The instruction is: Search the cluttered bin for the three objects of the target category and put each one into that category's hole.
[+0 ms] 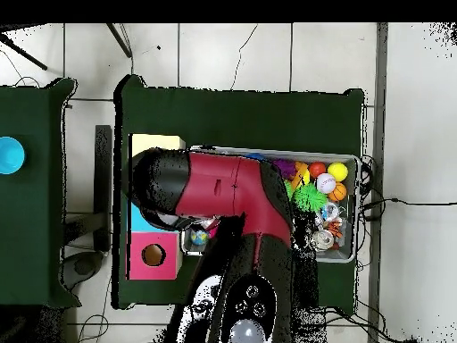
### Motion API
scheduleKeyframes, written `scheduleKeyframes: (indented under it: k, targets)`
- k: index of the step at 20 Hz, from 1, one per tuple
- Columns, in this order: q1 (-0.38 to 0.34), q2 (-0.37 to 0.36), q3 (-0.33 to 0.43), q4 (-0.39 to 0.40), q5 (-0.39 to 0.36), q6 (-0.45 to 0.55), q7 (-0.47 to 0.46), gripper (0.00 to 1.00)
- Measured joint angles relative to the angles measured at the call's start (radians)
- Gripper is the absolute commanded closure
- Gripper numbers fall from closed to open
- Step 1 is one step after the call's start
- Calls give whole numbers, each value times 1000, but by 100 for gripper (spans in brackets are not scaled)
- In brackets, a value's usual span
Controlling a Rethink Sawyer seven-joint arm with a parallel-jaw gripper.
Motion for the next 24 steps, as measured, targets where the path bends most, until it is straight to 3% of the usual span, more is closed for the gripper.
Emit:
scheduleKeyframes:
  k: [11,24]
  targets:
    - [-15,81,37,-50,10,-27,0,0]
    - [-12,225,85,-261,13,-26,0,0]
